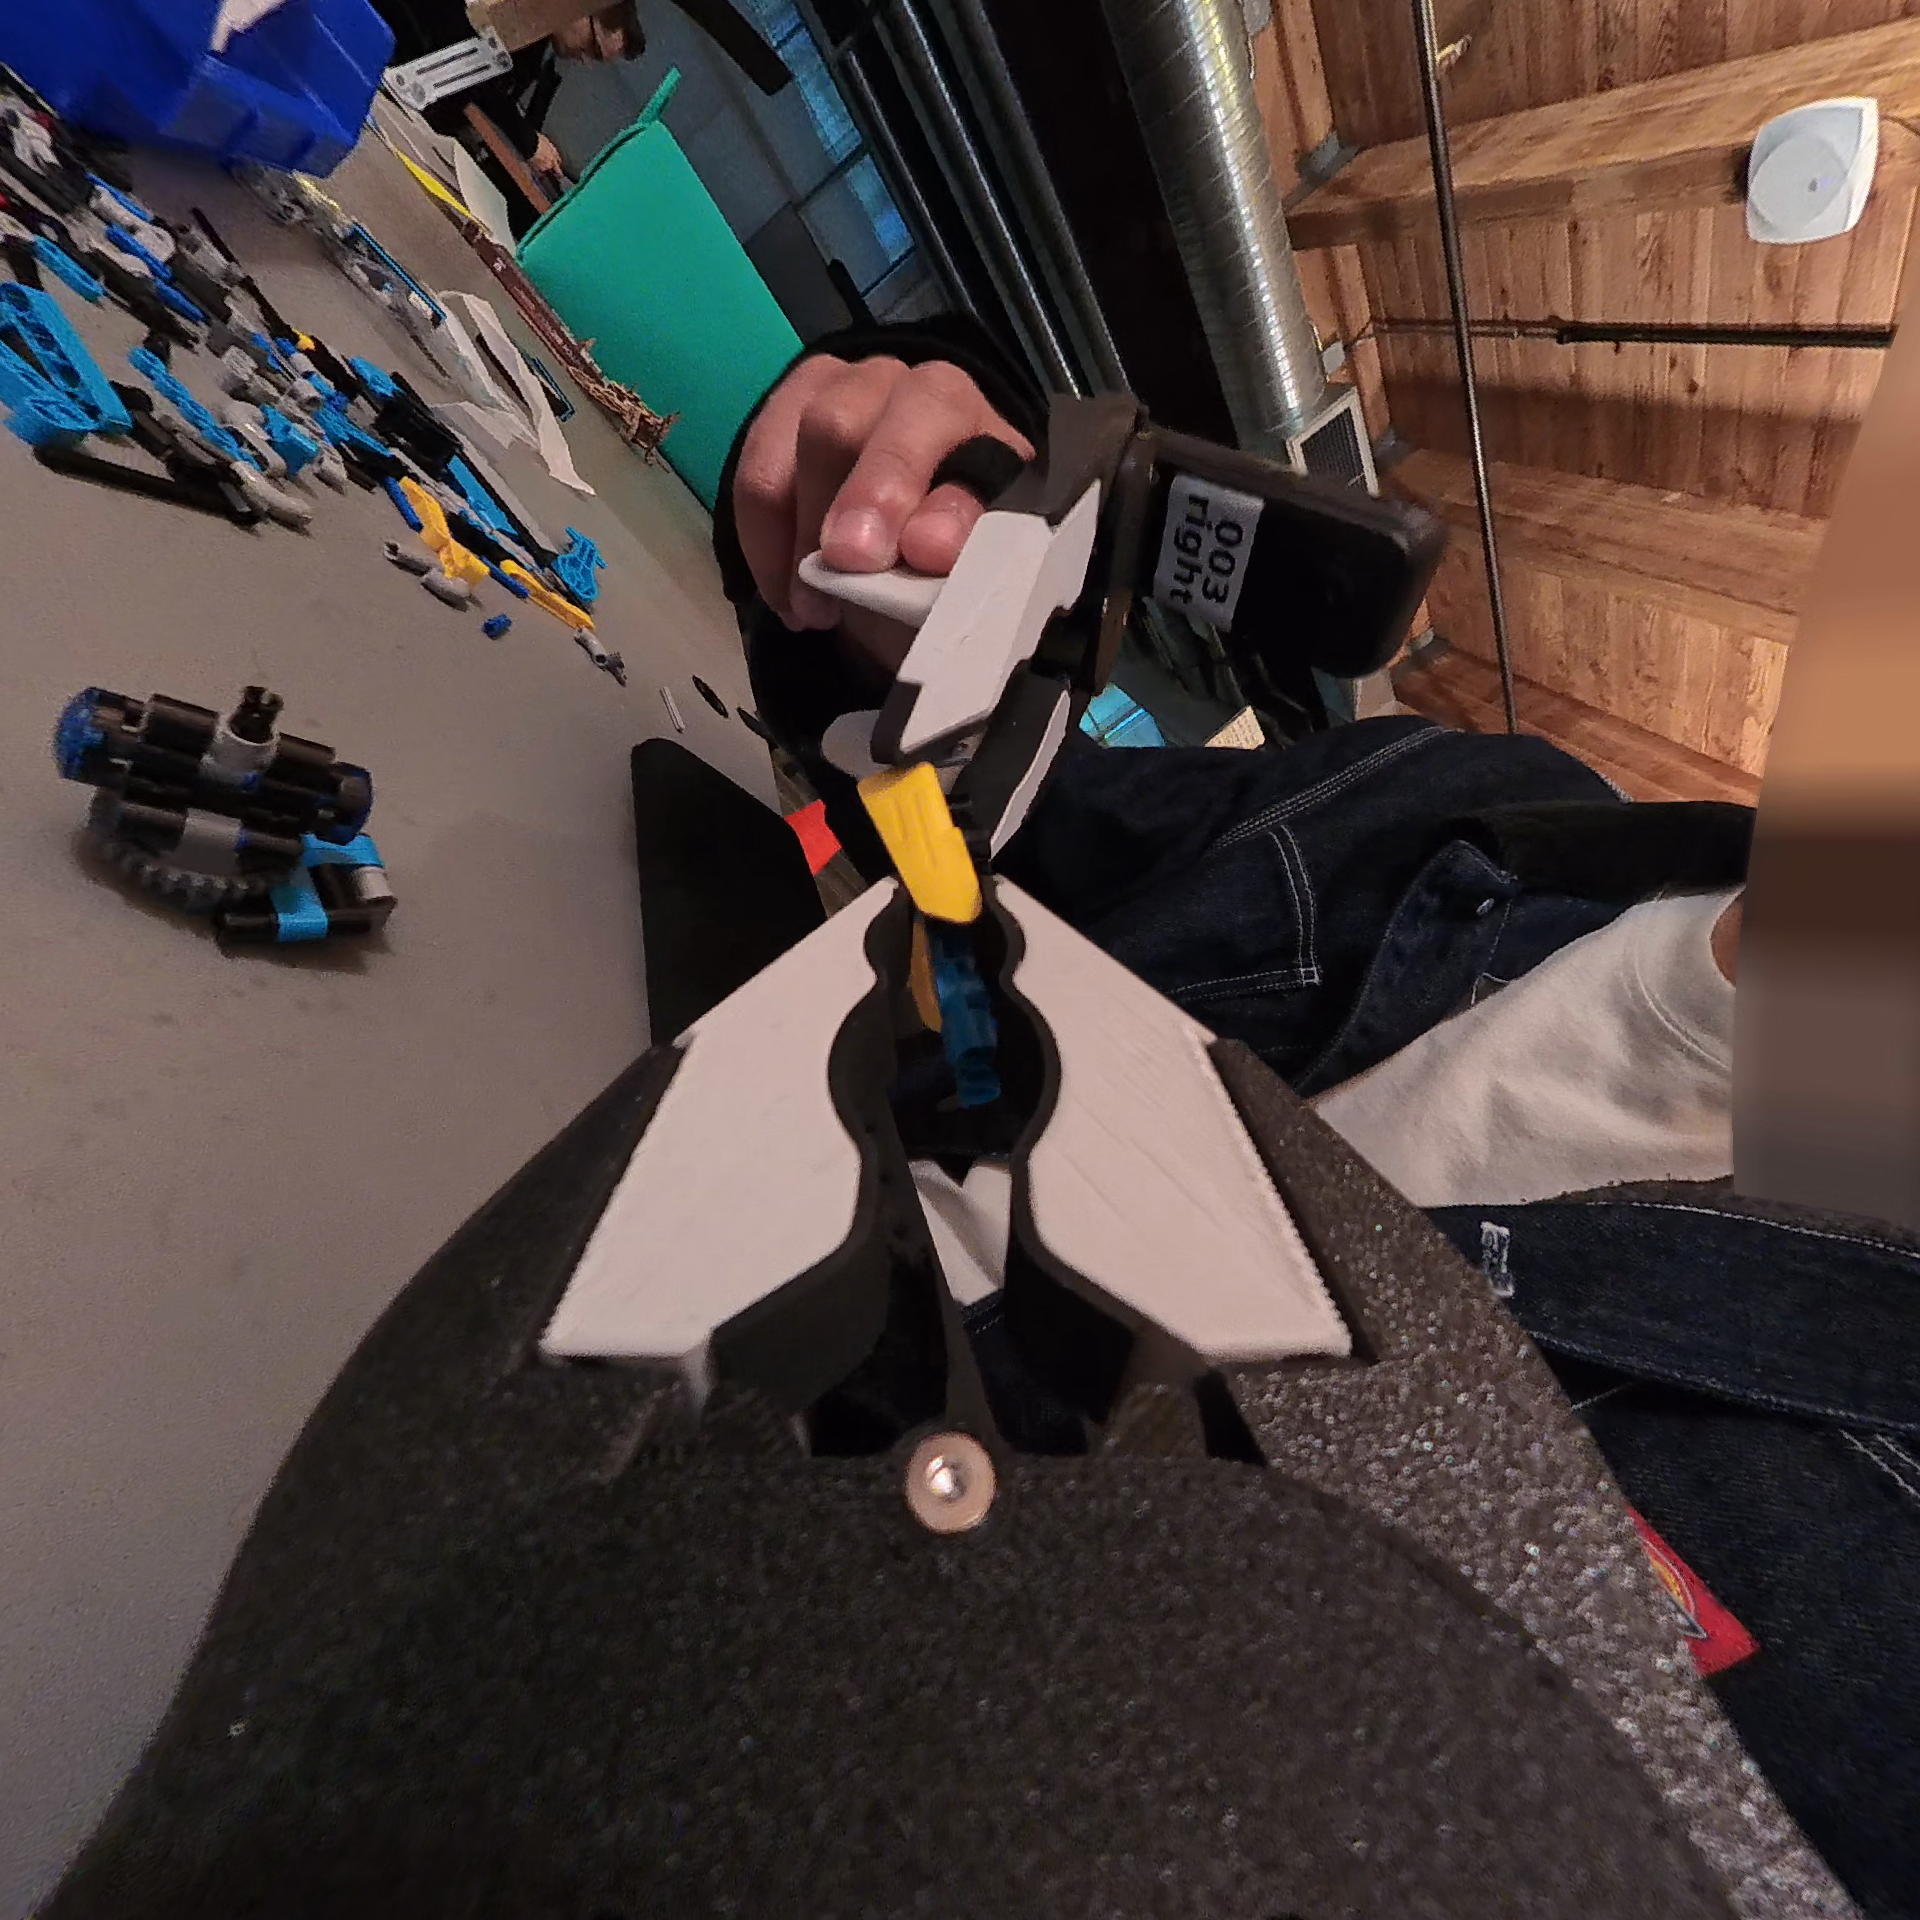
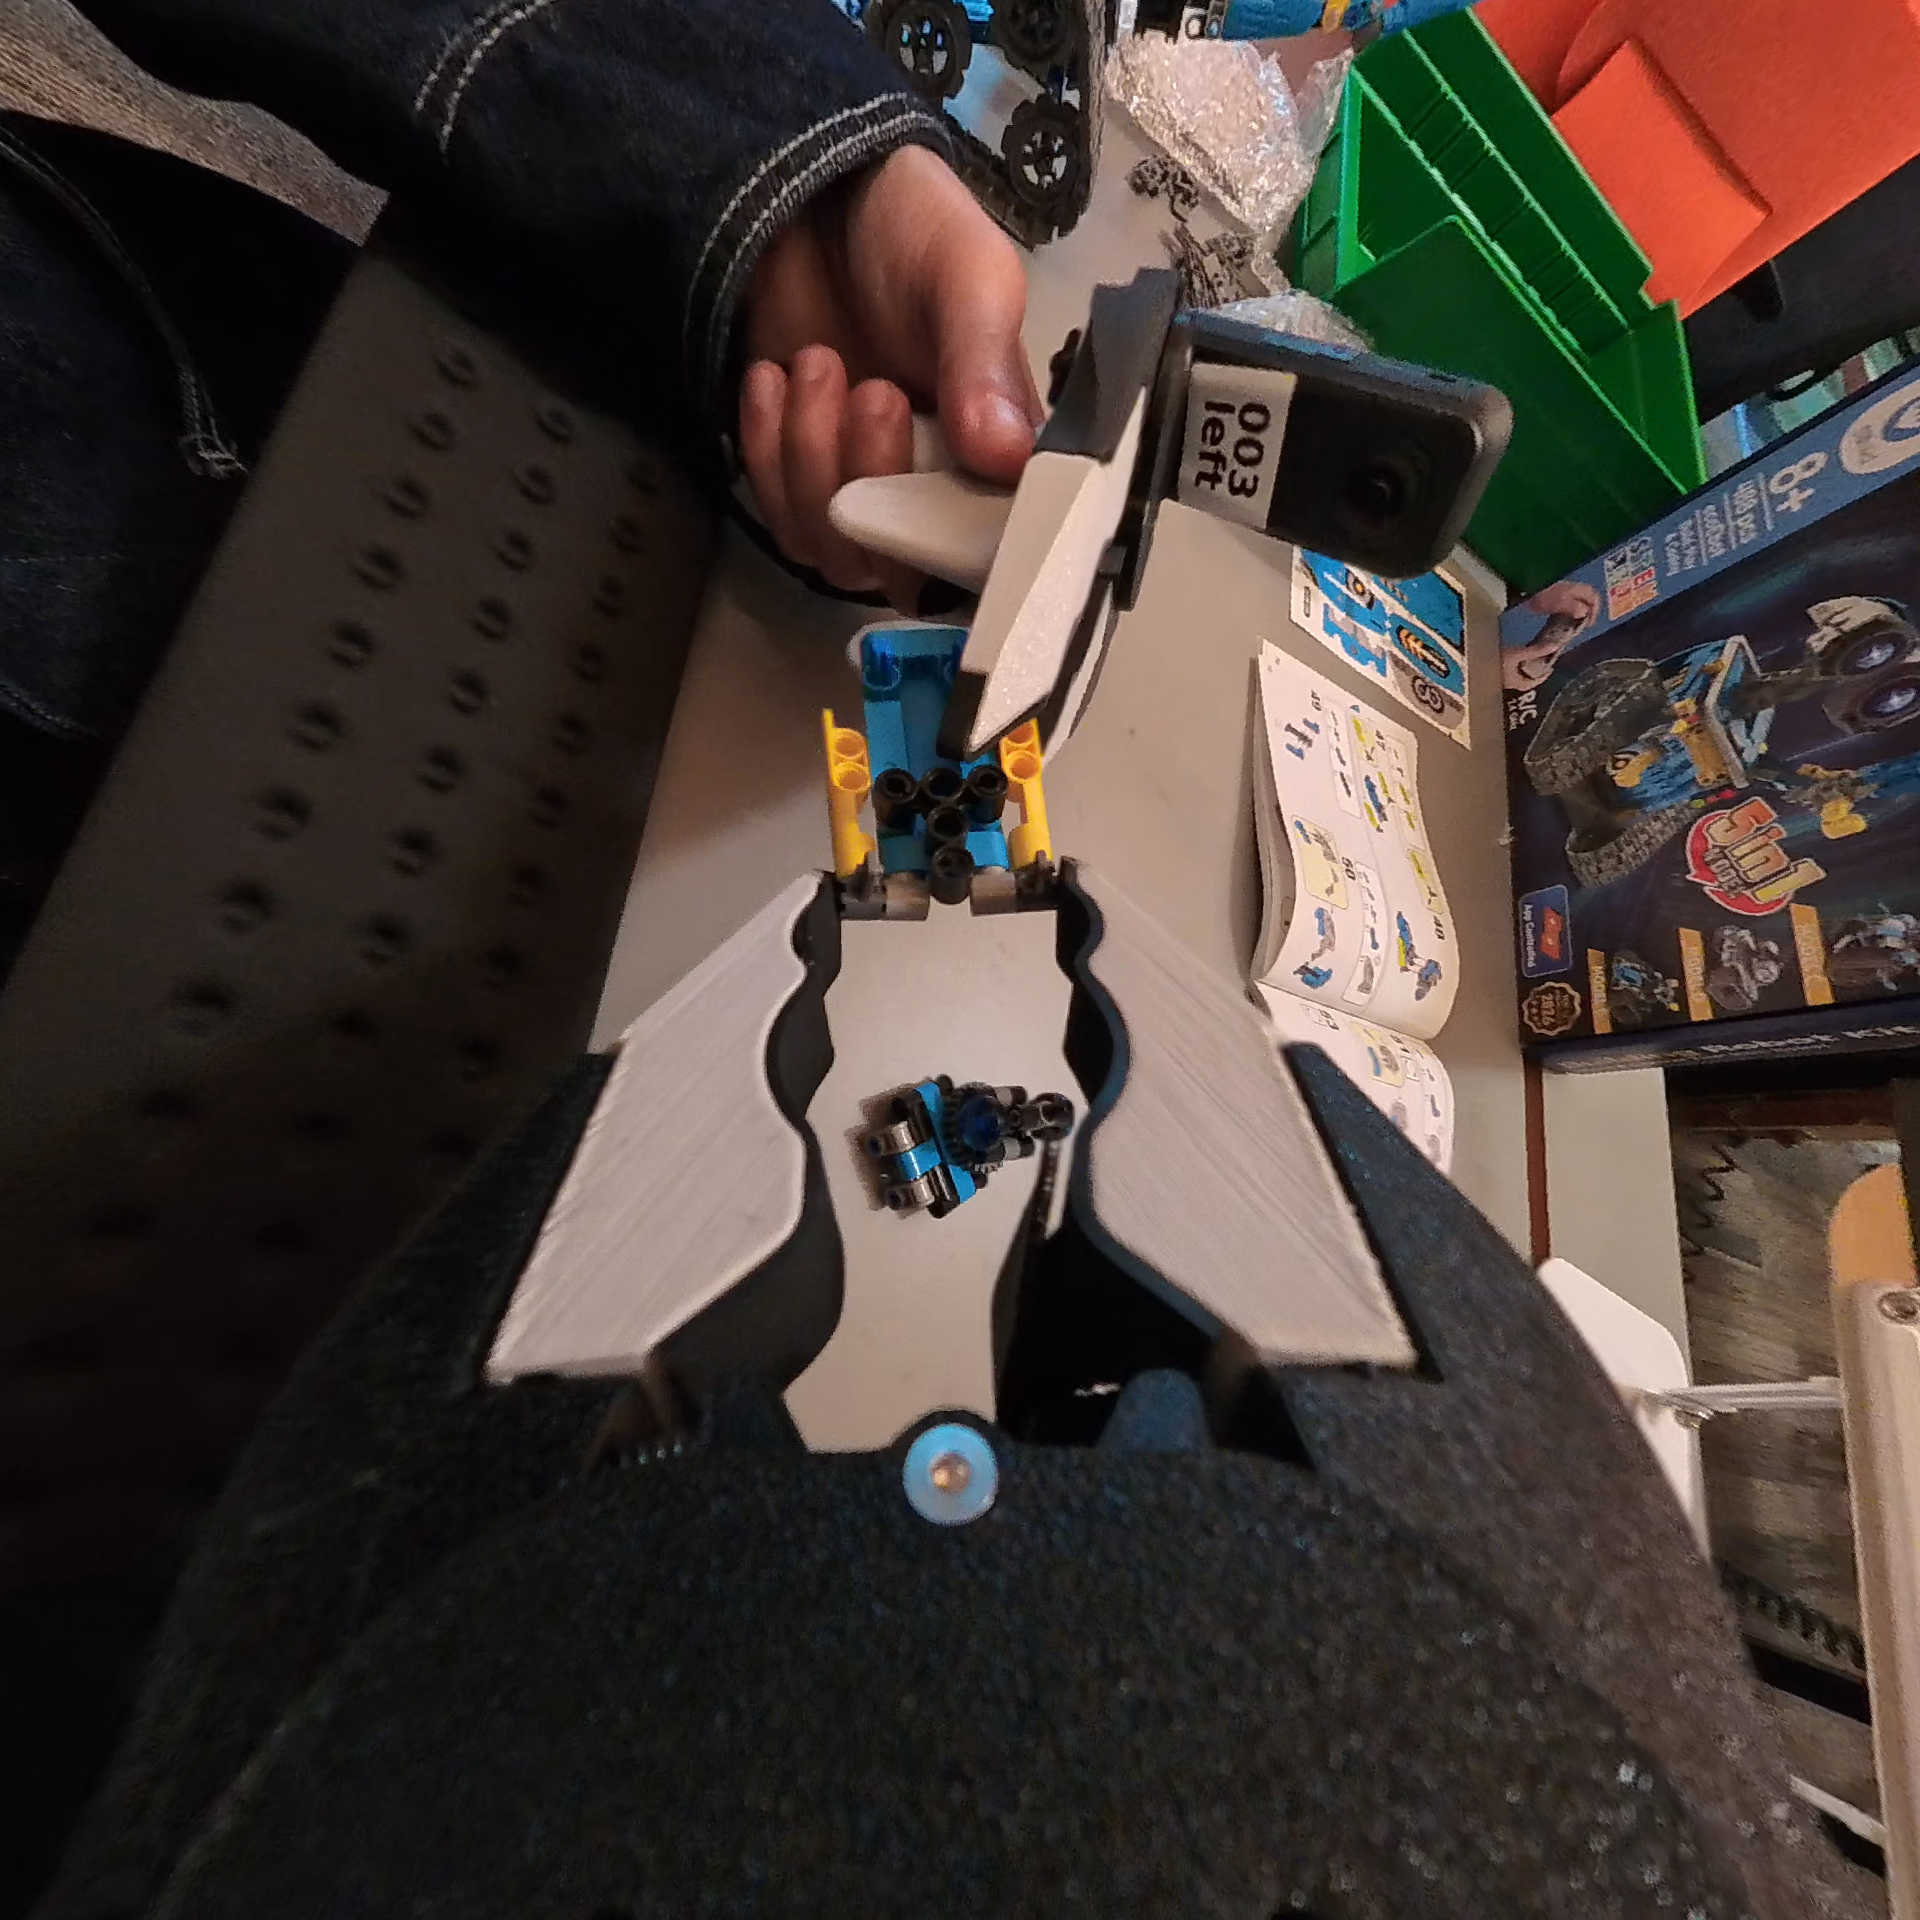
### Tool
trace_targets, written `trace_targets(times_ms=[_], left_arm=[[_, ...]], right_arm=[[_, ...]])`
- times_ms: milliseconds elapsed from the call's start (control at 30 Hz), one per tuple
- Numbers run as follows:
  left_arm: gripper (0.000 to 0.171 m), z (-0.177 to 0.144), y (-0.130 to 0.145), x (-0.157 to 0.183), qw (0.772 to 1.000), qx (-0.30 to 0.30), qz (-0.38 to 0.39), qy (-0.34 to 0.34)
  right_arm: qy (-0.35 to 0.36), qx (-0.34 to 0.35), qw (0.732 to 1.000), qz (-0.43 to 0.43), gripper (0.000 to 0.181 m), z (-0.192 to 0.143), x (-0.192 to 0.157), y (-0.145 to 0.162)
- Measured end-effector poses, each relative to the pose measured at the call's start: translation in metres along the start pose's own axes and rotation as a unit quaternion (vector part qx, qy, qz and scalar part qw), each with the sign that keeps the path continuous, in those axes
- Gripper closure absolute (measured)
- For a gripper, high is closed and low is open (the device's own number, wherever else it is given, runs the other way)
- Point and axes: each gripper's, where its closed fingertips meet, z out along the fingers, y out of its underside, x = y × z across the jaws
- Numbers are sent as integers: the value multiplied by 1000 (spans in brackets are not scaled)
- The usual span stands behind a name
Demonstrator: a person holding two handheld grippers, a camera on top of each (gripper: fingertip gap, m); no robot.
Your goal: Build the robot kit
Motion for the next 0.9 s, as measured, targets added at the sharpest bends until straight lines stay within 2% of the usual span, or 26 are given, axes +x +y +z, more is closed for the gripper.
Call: trace_targets(times_ms=[133,233,400,500,667,900], left_arm=[[144,-4,-4,-5,1000,16,-10,-10],[156,-4,-4,-7,1000,13,1,-22],[156,-6,-1,-17,998,3,3,-56],[156,-4,2,-19,998,-6,2,-59],[156,-3,1,-16,999,-3,-9,-44],[156,-3,-2,-5,1000,8,-12,-11]], right_arm=[[29,-27,999,-19,140,2,5,9],[36,-12,999,6,140,-1,9,9],[46,-10,998,32,138,7,5,18],[37,8,997,72,112,12,4,14],[37,23,997,58,138,17,2,7],[30,58,995,77,140,11,5,-5]])
